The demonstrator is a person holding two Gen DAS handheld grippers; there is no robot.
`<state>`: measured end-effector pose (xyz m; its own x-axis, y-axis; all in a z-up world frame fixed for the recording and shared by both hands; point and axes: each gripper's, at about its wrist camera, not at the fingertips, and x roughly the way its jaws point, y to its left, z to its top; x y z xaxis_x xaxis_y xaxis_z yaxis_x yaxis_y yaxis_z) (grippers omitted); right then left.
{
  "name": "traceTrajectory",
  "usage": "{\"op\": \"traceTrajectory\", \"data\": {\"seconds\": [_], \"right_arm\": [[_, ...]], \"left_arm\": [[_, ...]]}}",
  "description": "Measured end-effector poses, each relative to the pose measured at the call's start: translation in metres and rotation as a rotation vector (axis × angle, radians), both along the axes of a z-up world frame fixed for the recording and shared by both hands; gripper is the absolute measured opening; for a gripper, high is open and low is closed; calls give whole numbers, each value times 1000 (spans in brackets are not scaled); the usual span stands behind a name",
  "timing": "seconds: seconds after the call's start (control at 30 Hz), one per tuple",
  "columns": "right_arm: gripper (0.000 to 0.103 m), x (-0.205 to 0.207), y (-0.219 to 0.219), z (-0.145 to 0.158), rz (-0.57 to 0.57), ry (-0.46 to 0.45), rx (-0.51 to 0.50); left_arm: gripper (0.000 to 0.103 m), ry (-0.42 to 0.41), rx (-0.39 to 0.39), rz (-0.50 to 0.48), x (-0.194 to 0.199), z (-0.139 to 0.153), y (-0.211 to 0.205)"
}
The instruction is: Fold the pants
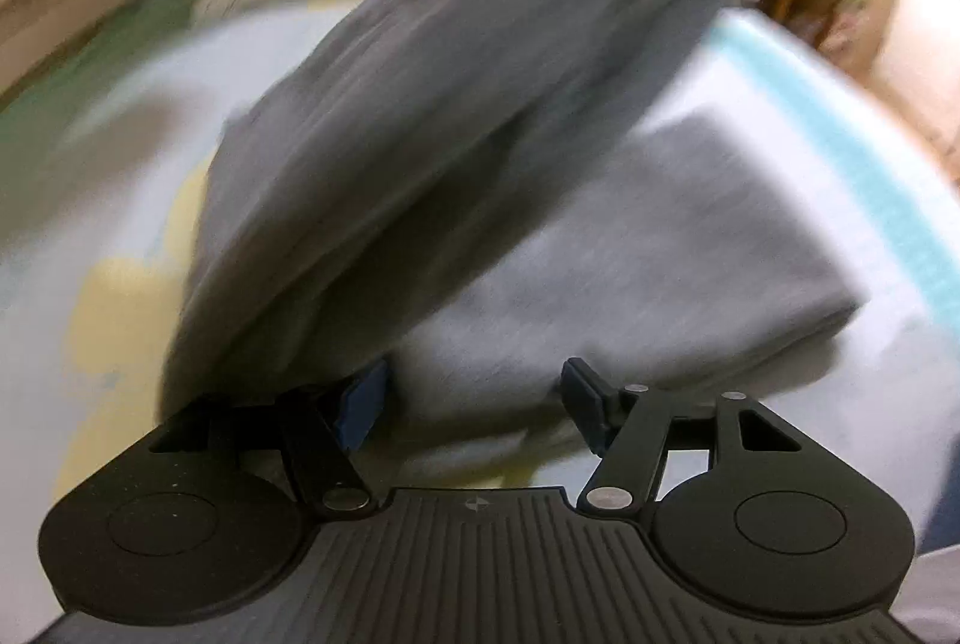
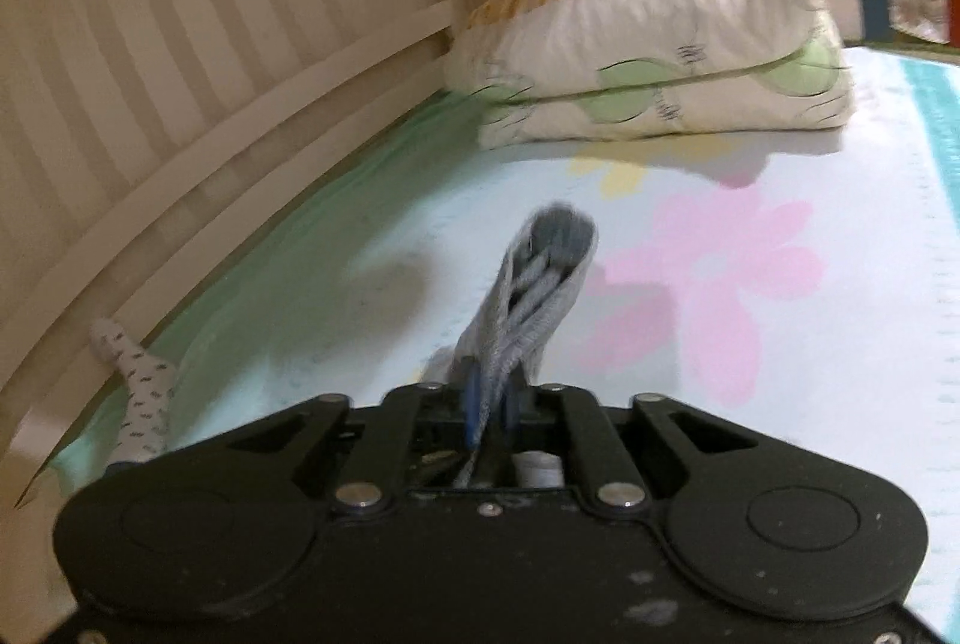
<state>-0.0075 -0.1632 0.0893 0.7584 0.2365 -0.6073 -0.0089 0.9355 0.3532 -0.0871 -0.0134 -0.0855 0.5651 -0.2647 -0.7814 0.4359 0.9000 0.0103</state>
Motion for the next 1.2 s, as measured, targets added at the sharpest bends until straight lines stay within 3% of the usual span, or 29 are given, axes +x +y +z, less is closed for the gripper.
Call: {"op": "traceTrajectory", "data": {"seconds": [0.07,0.1,0.2,0.27,0.43,0.57,0.8,0.93,1.07,1.2], "right_arm": [[8,-5,-16,-8,-37,39,-13],[8,-7,-25,-16,-55,69,-20],[8,-9,-38,-49,-101,159,-70],[8,-11,-47,-80,-138,233,-83],[8,-20,-61,-141,-193,343,-88],[8,-21,-55,-141,-188,313,-134],[6,-37,-41,-122,-191,258,-205],[1,-42,-40,-125,-227,276,-271],[1,-50,-49,-139,-302,361,-265],[9,-65,-43,-118,-384,275,-331]], "left_arm": [[68,60,-62,28,2,-10,16],[68,50,-82,23,-1,-10,23],[67,32,-29,13,-10,-7,34],[67,35,-36,2,-13,-6,40],[67,93,-3,-35,-20,-2,52],[67,111,3,-49,-24,11,66],[68,-32,-86,-38,-8,65,74],[68,-45,-70,-8,27,50,51],[69,82,-11,-23,44,7,30],[71,133,-54,17,53,9,36]]}}
